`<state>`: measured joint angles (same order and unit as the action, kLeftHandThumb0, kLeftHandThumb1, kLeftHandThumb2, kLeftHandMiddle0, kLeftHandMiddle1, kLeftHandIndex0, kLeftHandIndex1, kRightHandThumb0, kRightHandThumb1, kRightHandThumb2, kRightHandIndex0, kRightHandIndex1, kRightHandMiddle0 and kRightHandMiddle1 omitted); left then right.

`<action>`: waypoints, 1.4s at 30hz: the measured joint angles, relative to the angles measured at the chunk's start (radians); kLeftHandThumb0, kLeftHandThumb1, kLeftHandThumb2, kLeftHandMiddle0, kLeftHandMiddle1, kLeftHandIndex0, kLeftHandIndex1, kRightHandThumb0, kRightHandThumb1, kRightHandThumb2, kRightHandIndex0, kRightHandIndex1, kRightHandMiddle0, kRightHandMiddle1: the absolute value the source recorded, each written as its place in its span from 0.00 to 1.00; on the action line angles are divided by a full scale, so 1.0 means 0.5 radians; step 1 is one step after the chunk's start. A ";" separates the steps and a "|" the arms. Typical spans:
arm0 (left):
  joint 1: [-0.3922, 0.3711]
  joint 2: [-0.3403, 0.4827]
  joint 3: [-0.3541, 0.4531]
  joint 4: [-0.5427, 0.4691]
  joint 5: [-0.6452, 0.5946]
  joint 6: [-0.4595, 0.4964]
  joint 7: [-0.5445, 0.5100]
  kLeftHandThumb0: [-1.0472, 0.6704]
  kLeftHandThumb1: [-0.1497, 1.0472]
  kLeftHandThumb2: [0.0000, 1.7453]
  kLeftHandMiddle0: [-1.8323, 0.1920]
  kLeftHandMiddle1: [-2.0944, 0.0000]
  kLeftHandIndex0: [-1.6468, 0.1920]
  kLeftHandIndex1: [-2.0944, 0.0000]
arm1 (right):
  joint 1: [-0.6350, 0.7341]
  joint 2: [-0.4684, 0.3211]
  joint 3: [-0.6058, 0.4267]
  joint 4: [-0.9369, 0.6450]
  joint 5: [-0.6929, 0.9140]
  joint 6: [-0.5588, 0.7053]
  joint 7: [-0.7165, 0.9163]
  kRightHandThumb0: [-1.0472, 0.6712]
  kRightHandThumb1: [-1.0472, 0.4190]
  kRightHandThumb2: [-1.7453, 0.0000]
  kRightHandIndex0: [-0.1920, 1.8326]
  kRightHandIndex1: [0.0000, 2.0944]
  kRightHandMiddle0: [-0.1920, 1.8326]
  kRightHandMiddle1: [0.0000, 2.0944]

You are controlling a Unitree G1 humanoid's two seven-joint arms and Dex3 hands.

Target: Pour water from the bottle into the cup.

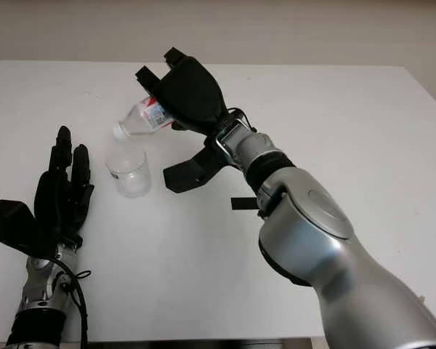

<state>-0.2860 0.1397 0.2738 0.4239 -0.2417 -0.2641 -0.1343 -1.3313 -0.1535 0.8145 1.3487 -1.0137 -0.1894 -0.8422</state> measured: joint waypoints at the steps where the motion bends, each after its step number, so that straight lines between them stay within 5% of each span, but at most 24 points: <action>1: -0.004 0.002 0.002 0.004 -0.002 0.001 -0.004 0.26 1.00 0.30 0.95 0.98 0.95 0.98 | 0.003 0.000 -0.032 0.000 0.038 -0.016 -0.001 0.35 0.00 0.90 0.70 1.00 0.34 0.99; 7: -0.012 0.008 0.018 0.015 -0.013 0.007 -0.025 0.26 1.00 0.30 0.95 0.97 0.95 0.97 | 0.075 0.013 -0.231 0.001 0.259 -0.042 0.069 0.36 0.00 0.86 0.71 1.00 0.54 1.00; 30: -0.021 0.048 0.035 0.003 -0.061 0.093 -0.093 0.25 1.00 0.28 0.95 0.98 0.96 0.98 | 0.360 0.189 -1.397 -0.102 1.568 -0.235 1.171 0.41 0.00 0.78 0.76 1.00 0.61 1.00; 42: -0.025 0.053 0.033 0.003 -0.063 0.105 -0.103 0.25 1.00 0.29 0.96 0.98 0.96 0.98 | 0.514 0.180 -1.721 -0.345 1.972 -0.151 1.725 0.38 0.00 0.76 0.78 1.00 0.63 1.00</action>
<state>-0.2985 0.1663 0.2905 0.4256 -0.2731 -0.2114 -0.1858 -1.0742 -0.0633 -0.0462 1.1761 -0.0276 -0.2649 0.0203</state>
